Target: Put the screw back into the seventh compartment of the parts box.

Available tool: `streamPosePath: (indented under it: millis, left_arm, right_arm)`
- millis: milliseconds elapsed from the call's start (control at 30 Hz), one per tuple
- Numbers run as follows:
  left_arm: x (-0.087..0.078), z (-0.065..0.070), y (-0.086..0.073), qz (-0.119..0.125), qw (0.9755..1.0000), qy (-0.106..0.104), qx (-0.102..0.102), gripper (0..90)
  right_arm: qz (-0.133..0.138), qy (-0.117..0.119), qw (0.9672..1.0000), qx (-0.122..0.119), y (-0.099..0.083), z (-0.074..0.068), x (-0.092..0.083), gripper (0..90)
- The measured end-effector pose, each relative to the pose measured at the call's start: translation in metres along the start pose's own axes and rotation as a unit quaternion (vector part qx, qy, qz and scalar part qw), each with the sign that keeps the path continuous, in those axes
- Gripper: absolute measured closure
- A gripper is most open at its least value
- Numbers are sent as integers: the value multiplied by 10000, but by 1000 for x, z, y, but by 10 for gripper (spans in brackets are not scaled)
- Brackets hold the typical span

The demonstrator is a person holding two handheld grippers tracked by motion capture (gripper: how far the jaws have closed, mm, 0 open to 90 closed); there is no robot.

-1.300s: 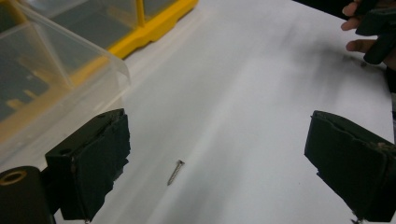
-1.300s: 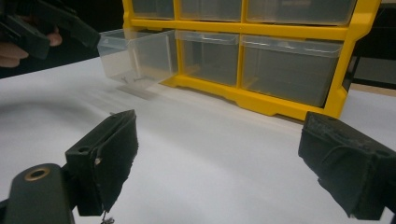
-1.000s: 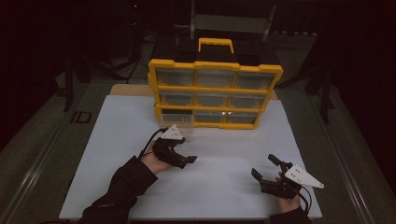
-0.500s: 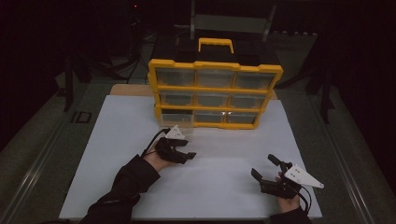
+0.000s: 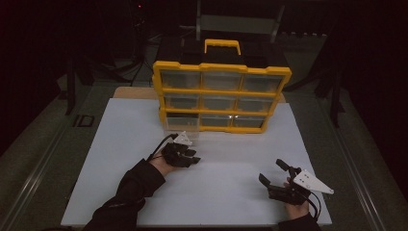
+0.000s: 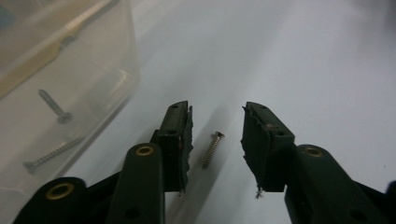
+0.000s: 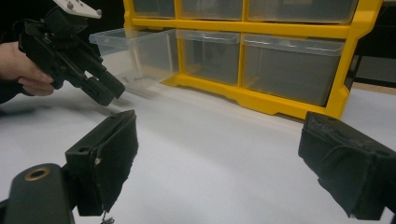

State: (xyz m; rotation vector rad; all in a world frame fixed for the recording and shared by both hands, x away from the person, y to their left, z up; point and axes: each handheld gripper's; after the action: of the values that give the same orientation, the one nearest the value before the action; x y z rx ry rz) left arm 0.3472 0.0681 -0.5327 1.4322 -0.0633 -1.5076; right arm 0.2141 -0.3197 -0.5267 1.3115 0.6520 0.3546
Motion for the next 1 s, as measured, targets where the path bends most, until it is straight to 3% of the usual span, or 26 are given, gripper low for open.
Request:
streamPosePath:
  millis: [167,500,1000]
  left_arm:
    - [4,0,-1,-141,9998,4,105,656]
    - [13,-1,-2,-279,9996,15,105,713]
    - [15,1,-3,-325,9993,13,161,850]
  right_arm:
    - [-5,-2,10000,-5,0,0,0,117]
    - [-1,-3,10000,0,0,0,0,118]
    - [-7,4,10000,7,0,0,1,118]
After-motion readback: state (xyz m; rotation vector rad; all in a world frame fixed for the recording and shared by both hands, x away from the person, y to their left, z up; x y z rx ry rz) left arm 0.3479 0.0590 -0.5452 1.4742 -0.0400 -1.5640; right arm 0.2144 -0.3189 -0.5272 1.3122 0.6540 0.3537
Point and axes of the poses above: each handheld gripper's, and its own axes: x roughly forward along the jaws, y roughly out of its top, z roughly to its right, and after that the axes turned 11 degrees about -x, right-handed
